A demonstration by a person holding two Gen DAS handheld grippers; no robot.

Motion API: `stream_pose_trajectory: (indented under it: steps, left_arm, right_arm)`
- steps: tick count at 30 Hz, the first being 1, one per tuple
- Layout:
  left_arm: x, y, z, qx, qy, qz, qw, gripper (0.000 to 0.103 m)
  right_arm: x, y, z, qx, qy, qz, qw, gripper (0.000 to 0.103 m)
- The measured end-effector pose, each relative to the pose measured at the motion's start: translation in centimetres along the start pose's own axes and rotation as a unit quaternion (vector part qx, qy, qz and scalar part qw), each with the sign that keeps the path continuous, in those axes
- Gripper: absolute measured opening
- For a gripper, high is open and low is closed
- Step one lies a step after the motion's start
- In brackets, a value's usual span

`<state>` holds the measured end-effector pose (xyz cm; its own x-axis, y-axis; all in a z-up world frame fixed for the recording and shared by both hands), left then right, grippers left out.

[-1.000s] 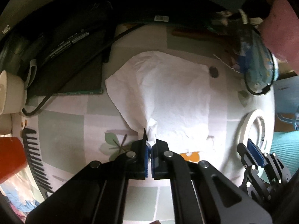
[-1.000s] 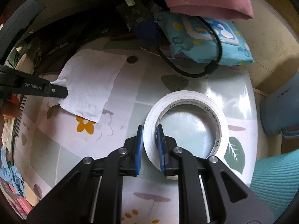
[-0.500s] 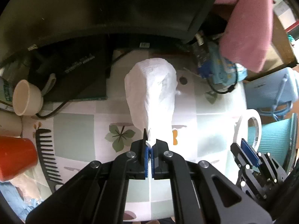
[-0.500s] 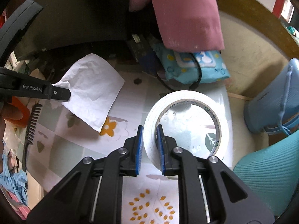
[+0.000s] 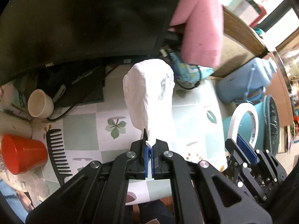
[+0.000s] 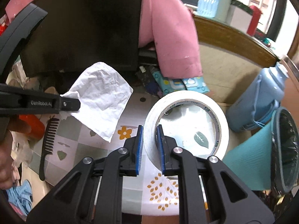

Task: Collect trash
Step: 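Lift the paper sheet and tape roll and carry both over the wastebasket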

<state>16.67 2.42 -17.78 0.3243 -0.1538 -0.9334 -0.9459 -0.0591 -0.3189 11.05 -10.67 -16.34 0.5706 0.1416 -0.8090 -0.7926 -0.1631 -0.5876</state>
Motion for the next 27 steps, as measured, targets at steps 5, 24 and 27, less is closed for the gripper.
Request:
stream_pose_trajectory:
  steps: [5,24,27]
  left_arm:
    - [-2.0,0.1,-2.0,0.025,0.015,-0.016,0.9995,0.002]
    - [-6.6,0.4,-18.7,0.117,0.034,-0.073,0.9899,0.002]
    - [-6.9,0.6,-22.4,0.138,0.040,-0.081,0.9863,0.002]
  right_arm:
    - [-2.4,-0.2,-1.2,0.013,0.022,-0.016,1.000,0.015]
    - [-10.9,-0.9,-14.1,0.059,0.057,-0.098,0.992,0.016]
    - [-12.0,-0.3,-17.2,0.072,0.067,-0.105,0.990,0.016]
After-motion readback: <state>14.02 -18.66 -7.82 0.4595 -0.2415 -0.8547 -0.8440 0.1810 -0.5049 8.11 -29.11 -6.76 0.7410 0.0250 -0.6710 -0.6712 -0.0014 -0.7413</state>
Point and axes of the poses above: each gripper's, at about its wrist camera, not at the fingertips, and x roughly the way its jaws point, z to its left, y to its underside, the point moved 6 cm from there along x, roughly the way its jaws point, and after that the axes turned 5 degrees about -y, right-handed, at the moved point
